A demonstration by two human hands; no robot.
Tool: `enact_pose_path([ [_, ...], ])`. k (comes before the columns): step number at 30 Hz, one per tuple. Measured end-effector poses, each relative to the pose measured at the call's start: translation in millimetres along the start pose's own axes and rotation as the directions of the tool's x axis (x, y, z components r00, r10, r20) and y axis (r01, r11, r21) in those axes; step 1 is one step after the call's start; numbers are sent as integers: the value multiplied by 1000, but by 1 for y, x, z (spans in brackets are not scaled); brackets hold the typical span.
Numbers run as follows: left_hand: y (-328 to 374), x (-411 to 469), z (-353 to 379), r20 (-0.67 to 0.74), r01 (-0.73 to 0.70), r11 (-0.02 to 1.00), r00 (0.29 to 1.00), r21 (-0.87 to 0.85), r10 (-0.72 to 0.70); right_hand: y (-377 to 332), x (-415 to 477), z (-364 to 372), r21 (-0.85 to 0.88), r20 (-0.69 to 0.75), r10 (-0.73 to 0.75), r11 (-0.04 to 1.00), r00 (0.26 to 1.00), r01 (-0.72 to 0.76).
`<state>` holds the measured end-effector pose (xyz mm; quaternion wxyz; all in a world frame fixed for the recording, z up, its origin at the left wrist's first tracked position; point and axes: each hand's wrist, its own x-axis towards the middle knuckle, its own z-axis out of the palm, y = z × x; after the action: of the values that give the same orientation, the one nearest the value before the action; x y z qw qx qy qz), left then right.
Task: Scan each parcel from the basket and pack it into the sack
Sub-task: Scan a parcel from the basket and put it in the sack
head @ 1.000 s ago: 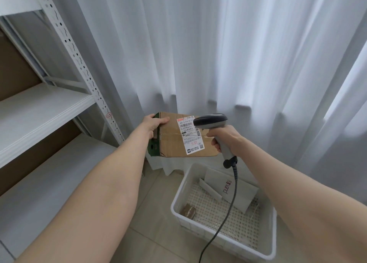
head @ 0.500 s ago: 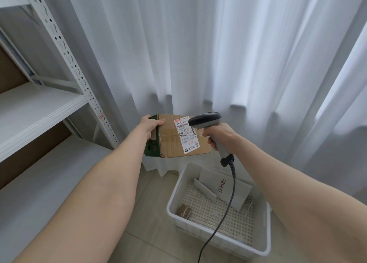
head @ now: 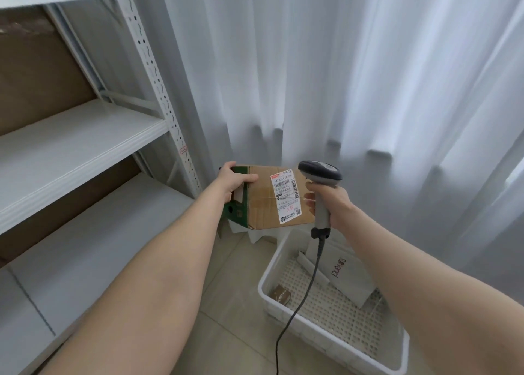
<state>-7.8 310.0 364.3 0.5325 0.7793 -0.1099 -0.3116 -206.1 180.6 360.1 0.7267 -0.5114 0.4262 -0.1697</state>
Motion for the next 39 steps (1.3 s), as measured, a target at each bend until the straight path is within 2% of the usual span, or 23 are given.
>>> enact_pose_path([
  [3,-23,-20,-21,-47,-14,999,999,-42,12,21,-7,20,69,49,15,997,999,-19],
  [7,-52,-60,-51,-235,8,957,969,-290,-79,55,-33,48,96,110,25,995,994,-36],
  [11,-90,-112,-94,-512,-55,960,854,-276,-99,82,-64,74,104,69,20,994,997,-27],
  [13,-110,-143,-119,-563,-50,946,813,-320,-147,94,-80,88,111,83,34,993,996,-43],
  [17,-145,-206,-172,-608,-19,921,756,-390,-242,119,-117,123,85,205,74,992,976,-93],
  [20,-169,-247,-210,-645,-2,920,714,-393,-274,139,-148,159,3,334,129,990,934,-138],
  [24,-208,-302,-263,-711,10,907,617,-421,-337,177,-193,214,-116,425,172,984,889,-134],
  [28,-261,-346,-322,-718,104,906,576,-410,-391,229,-235,272,-153,427,200,977,882,-147],
  [32,-329,-372,-378,-701,193,900,572,-391,-427,295,-272,329,-213,410,284,954,867,-212],
  [36,-402,-377,-431,-642,255,872,595,-419,-483,362,-301,376,-247,313,309,940,898,-237],
  [39,-449,-379,-460,-574,344,814,582,-467,-576,404,-317,404,-254,272,286,942,919,-218],
])
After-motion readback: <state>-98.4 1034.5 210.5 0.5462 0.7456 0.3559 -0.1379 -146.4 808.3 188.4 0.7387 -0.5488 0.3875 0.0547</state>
